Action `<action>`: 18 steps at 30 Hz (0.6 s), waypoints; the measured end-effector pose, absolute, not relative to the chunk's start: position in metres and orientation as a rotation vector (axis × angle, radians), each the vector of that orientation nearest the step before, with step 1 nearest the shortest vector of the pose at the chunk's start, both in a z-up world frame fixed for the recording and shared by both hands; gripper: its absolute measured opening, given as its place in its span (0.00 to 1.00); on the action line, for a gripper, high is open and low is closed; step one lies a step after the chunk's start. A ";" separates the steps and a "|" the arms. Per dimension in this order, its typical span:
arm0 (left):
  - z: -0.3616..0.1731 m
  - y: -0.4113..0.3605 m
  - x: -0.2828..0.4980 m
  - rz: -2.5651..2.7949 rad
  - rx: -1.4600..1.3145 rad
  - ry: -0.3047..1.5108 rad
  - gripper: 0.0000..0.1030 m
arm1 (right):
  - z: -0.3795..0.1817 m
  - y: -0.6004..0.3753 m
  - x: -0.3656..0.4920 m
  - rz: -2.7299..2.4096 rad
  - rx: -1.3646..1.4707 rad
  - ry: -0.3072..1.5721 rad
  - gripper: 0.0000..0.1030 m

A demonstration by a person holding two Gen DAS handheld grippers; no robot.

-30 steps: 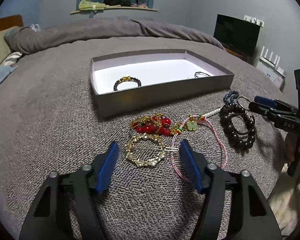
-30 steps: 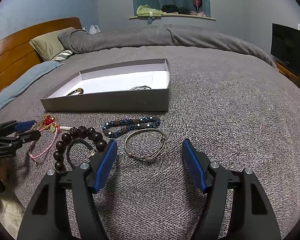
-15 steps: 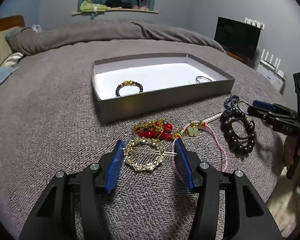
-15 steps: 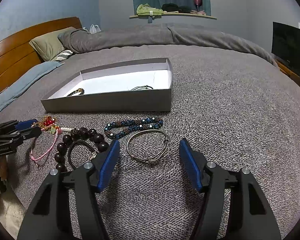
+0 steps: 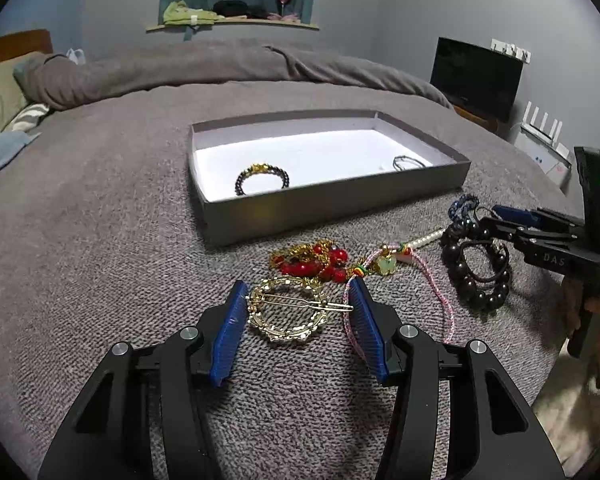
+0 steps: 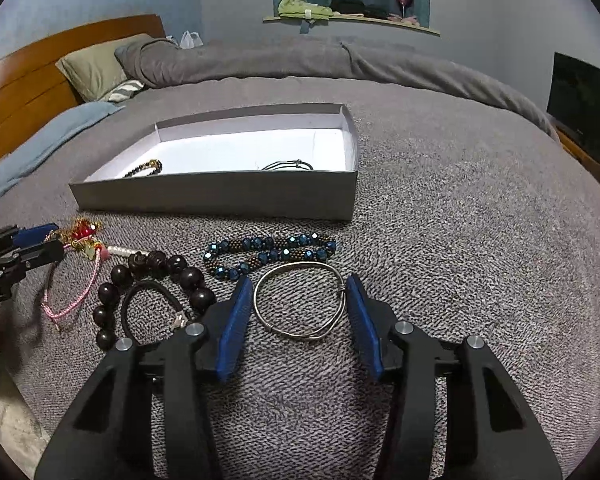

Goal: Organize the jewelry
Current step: 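Grasp the gold ring hair clip with the left tool while the right tool grasps a silver bangle, then lower both held pieces into the grey box and open both tools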

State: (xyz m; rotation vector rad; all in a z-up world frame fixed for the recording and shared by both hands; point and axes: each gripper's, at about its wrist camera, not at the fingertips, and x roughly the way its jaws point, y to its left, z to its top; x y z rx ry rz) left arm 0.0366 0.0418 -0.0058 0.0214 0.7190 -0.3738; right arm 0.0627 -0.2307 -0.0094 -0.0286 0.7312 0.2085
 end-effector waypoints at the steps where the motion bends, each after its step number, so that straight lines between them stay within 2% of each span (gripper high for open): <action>1: -0.004 0.043 0.035 -0.373 0.018 0.710 0.52 | -0.009 -0.232 0.062 0.207 -0.023 0.727 0.47; 18: 0.028 0.056 0.031 -0.331 -0.017 0.601 0.52 | 0.017 -0.240 0.054 0.197 0.022 0.633 0.47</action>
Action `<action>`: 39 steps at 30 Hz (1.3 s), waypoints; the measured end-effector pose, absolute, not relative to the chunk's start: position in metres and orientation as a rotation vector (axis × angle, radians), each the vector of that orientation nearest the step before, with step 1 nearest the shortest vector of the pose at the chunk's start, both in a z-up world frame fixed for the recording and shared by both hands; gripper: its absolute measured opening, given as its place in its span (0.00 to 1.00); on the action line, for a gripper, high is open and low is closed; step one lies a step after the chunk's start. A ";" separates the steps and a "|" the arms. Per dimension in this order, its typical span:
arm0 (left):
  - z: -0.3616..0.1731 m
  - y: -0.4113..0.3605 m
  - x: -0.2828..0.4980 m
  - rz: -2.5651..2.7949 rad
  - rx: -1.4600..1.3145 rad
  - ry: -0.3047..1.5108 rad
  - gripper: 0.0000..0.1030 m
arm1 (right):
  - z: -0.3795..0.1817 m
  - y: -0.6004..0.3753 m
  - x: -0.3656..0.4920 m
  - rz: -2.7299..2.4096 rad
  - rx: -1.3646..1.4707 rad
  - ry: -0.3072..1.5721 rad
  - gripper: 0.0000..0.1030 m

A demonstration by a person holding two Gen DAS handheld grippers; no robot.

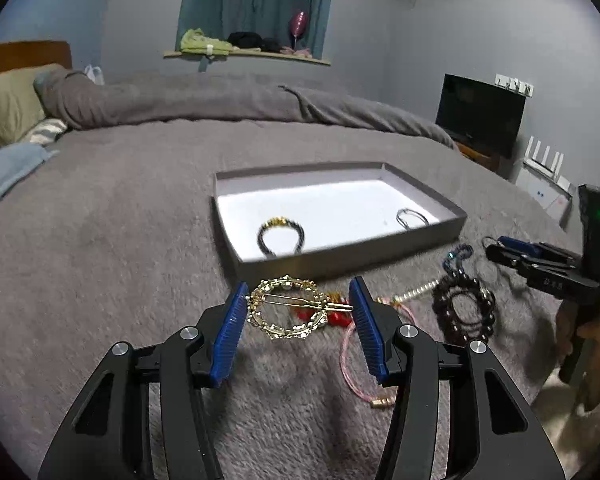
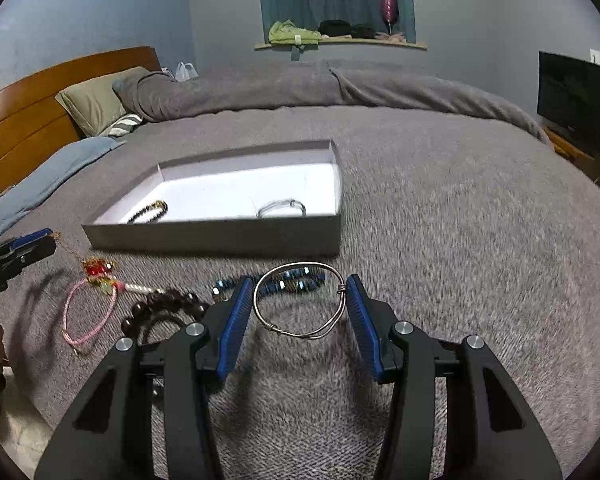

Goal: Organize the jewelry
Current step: 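Lower both held pieces into the grey box and open both tools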

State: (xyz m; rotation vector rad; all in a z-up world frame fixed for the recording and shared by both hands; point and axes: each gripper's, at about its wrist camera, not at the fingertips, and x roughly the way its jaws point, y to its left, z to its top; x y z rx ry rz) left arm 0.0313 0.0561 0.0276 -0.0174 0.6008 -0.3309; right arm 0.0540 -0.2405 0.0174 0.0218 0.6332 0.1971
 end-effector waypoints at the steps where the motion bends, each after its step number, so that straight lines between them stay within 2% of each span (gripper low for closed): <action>1: 0.032 0.056 0.035 -0.324 -0.012 0.598 0.52 | 0.021 -0.240 0.055 0.199 0.018 0.626 0.47; 15: 0.087 0.061 0.089 -0.351 0.006 0.565 0.52 | 0.073 -0.220 0.099 0.250 -0.012 0.542 0.47; 29: 0.032 0.026 0.246 -0.282 0.130 0.851 0.52 | 0.055 -0.188 0.240 0.239 -0.086 0.748 0.47; 39: 0.006 0.024 0.276 -0.277 0.206 0.972 0.52 | 0.021 -0.178 0.283 0.225 -0.162 0.929 0.47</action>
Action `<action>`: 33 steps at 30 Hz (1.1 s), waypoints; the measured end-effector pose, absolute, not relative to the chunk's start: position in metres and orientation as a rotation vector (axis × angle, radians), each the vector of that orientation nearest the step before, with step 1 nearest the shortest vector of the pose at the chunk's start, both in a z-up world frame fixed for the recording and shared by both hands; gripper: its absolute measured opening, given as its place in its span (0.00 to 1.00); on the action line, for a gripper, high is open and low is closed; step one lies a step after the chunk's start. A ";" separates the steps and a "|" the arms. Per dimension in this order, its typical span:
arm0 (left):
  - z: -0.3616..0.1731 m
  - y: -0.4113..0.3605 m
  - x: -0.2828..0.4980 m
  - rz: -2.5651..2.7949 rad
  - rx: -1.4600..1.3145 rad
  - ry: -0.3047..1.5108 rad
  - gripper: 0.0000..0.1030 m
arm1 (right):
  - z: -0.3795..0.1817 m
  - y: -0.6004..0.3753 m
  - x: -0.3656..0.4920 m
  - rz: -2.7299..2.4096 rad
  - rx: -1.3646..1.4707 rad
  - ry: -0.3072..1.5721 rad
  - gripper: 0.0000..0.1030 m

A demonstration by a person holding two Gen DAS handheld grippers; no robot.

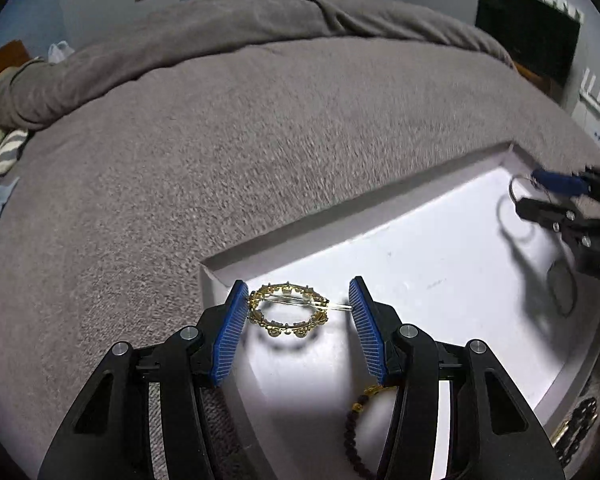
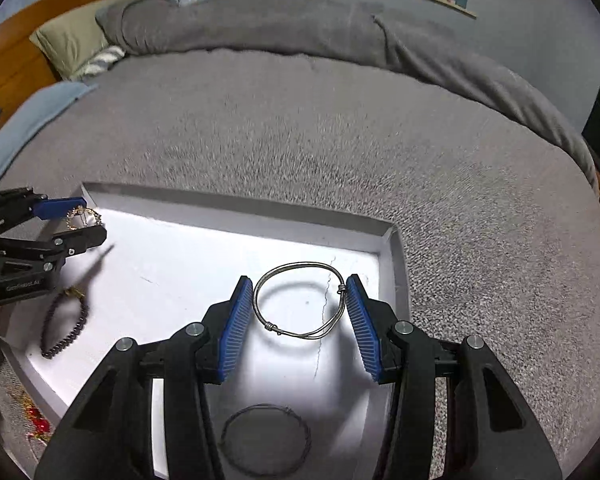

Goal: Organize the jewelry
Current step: 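Lower both held pieces into the grey box and open both tools, then move both tools back over the remaining jewelry pile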

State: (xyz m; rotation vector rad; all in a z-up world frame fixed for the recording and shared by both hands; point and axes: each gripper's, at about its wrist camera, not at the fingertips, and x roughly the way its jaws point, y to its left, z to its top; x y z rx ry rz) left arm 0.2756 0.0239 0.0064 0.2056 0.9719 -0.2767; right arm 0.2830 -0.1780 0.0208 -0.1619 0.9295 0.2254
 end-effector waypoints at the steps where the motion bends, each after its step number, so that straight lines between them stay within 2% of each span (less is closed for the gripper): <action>1: 0.004 0.023 0.275 -0.274 0.223 0.974 0.52 | 0.018 -0.175 0.284 0.223 -0.170 0.939 0.47; 17: -0.001 0.018 0.276 -0.276 0.246 0.988 0.54 | 0.004 -0.169 0.287 0.202 -0.213 1.003 0.48; 19: 0.000 0.020 0.275 -0.281 0.226 0.980 0.54 | 0.007 -0.170 0.284 0.204 -0.209 0.989 0.54; 21: 0.004 0.022 0.272 -0.279 0.207 0.957 0.54 | 0.012 -0.172 0.279 0.199 -0.201 0.962 0.66; 22: 0.009 0.024 0.268 -0.273 0.194 0.926 0.60 | 0.017 -0.173 0.274 0.191 -0.200 0.942 0.68; 23: 0.016 0.028 0.262 -0.264 0.182 0.881 0.70 | 0.022 -0.175 0.268 0.185 -0.197 0.920 0.73; 24: 0.022 0.030 0.256 -0.260 0.171 0.847 0.76 | 0.027 -0.178 0.262 0.188 -0.192 0.901 0.81; 26: 0.035 0.037 0.241 -0.274 0.149 0.783 0.78 | 0.044 -0.184 0.241 0.195 -0.182 0.827 0.91; 28: 0.047 0.043 0.224 -0.274 0.134 0.738 0.80 | 0.060 -0.193 0.219 0.185 -0.180 0.763 0.93; 31: 0.062 0.050 0.194 -0.283 0.099 0.675 0.89 | 0.079 -0.207 0.187 0.186 -0.135 0.688 0.95; 33: 0.069 0.052 0.176 -0.284 0.094 0.644 0.89 | 0.089 -0.221 0.161 0.189 -0.072 0.635 0.95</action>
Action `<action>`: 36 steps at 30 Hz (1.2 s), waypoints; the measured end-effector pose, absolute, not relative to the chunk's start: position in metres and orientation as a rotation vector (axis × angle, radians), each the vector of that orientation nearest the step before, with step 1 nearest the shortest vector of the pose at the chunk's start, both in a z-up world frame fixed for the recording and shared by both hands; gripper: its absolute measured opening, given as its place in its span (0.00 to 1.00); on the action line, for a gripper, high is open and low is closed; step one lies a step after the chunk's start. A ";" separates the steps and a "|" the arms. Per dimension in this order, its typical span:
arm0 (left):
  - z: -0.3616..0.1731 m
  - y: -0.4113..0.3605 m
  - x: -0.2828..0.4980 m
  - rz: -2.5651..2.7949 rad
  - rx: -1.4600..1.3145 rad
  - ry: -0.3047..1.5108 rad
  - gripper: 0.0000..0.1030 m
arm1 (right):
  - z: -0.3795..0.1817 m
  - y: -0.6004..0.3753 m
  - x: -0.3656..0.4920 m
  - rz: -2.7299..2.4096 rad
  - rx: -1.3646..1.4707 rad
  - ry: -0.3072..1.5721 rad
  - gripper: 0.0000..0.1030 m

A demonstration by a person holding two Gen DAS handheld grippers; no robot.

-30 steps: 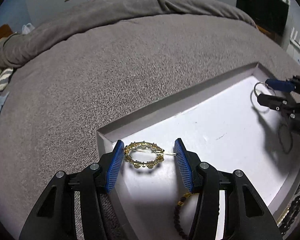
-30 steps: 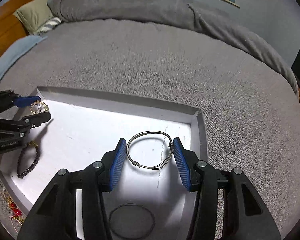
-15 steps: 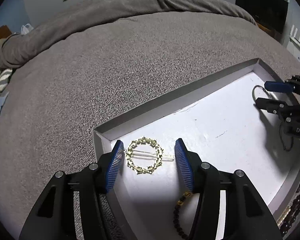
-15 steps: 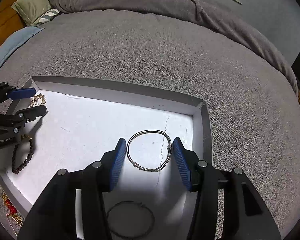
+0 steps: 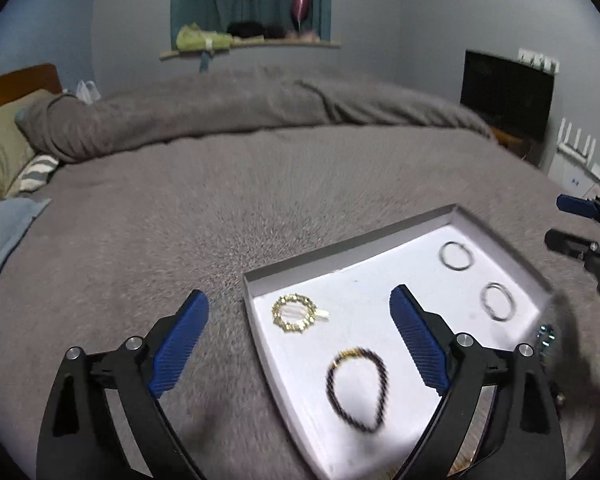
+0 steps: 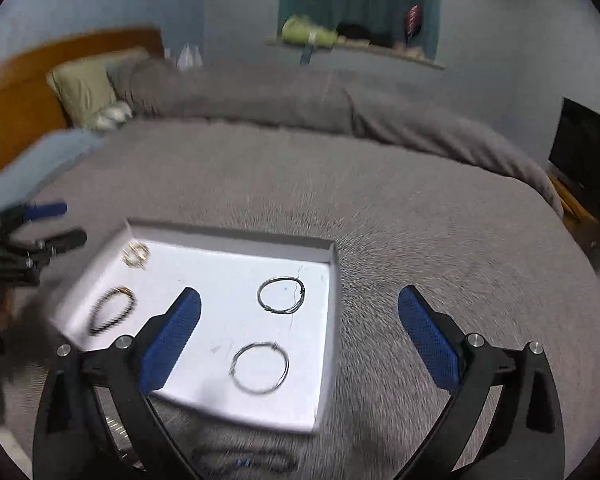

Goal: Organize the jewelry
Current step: 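Move both tools back over the remaining jewelry pile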

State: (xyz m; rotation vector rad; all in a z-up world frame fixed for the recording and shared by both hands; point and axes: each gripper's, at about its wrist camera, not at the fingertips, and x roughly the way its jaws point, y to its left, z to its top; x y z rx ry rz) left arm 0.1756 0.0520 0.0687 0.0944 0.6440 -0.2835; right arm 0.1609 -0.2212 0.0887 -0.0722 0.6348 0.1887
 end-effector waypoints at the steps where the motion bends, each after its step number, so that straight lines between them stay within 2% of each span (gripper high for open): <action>1: 0.072 0.052 0.162 -0.283 0.100 0.625 0.90 | 0.091 -0.226 0.150 0.190 -0.054 0.624 0.95; 7: 0.080 0.058 0.101 -0.289 0.085 0.572 0.92 | 0.093 -0.251 0.095 0.190 0.044 0.547 0.95; 14: 0.063 0.059 0.055 -0.275 0.028 0.577 0.92 | 0.077 -0.269 0.054 0.138 0.174 0.528 0.95; 25: 0.018 0.045 0.047 -0.270 0.038 0.637 0.92 | 0.025 -0.236 0.047 0.141 0.047 0.604 0.95; 30: 0.008 0.034 0.052 -0.266 0.051 0.654 0.92 | 0.019 -0.238 0.048 0.162 0.063 0.609 0.95; 36: 0.000 0.029 0.061 -0.279 0.054 0.686 0.84 | 0.013 -0.242 0.047 0.196 0.081 0.614 0.95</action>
